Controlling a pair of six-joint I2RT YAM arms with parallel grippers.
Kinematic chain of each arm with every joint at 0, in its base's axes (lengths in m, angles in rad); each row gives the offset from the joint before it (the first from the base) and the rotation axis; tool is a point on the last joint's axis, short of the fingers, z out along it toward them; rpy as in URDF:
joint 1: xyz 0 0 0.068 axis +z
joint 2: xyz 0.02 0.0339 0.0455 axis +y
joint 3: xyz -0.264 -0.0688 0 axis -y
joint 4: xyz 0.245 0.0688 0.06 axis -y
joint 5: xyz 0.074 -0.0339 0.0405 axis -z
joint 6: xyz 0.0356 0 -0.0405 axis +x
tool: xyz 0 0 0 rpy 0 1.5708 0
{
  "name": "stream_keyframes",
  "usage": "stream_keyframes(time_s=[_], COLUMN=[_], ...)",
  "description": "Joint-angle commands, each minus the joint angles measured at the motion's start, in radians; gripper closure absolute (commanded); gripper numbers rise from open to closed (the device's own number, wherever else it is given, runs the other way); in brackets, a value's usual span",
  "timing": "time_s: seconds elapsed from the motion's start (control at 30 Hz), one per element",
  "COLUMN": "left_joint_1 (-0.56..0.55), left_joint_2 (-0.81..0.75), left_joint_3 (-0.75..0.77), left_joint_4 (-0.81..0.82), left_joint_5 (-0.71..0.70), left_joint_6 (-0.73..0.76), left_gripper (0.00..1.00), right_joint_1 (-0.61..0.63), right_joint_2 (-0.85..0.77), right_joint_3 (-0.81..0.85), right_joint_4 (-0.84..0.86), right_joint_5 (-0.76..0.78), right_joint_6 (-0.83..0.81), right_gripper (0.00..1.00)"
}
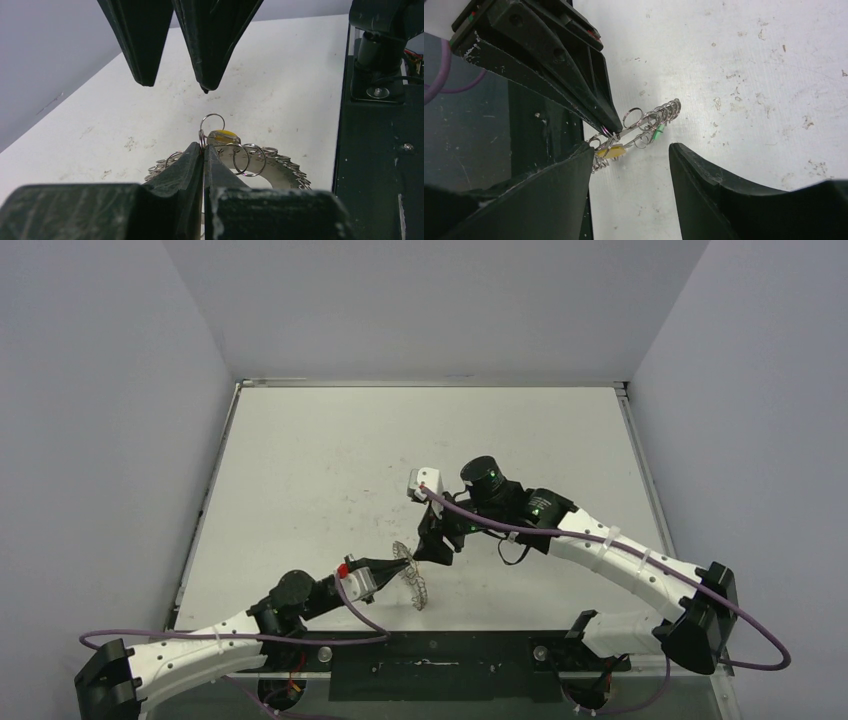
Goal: Put the keys on the keyring
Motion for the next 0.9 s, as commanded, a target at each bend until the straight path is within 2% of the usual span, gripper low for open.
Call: stream_keyframes(time_s=[0.0,0.27,0.33,0.53,0.87], left_joint_1=[-0.005,-0.005,-0.005,-0.005,-0.005], left_joint_2=[-0.02,-0.045,-0.05,-0.065,-0.072], left_joint_3=[-0.006,-0.02,-0.02,-0.019,-0.015], left_joint_4=[0.232,0.251,0.246,0.228,0.225], left_joint_5=[-0.008,-0.013,-0.013,-0.017,-0.014], left_joint_6=[-0.022,-0.025,-0.025,-0.023,-0.018], left_gripper=[1.0,1.0,1.0,1.0,1.0], right_joint_1=[-0.002,-0.001,0.0,0.0,0.0], right_joint_2=[-0.06,-0.041,-0.025,-0.003,-0.007], right_joint_3=[-0.047,-0.076,-0.069,-0.057,-0.081], right_joint_4=[0.166,0.177,0.16,0.109,0.11], right_joint_5=[-0.038,-0.059,-0.072,-0.087,-0.085], right_joint_6=[0.14,0.205,0.202,0.18,0.144], right_gripper=[0.45,0.57,0.65,0.99,1.0])
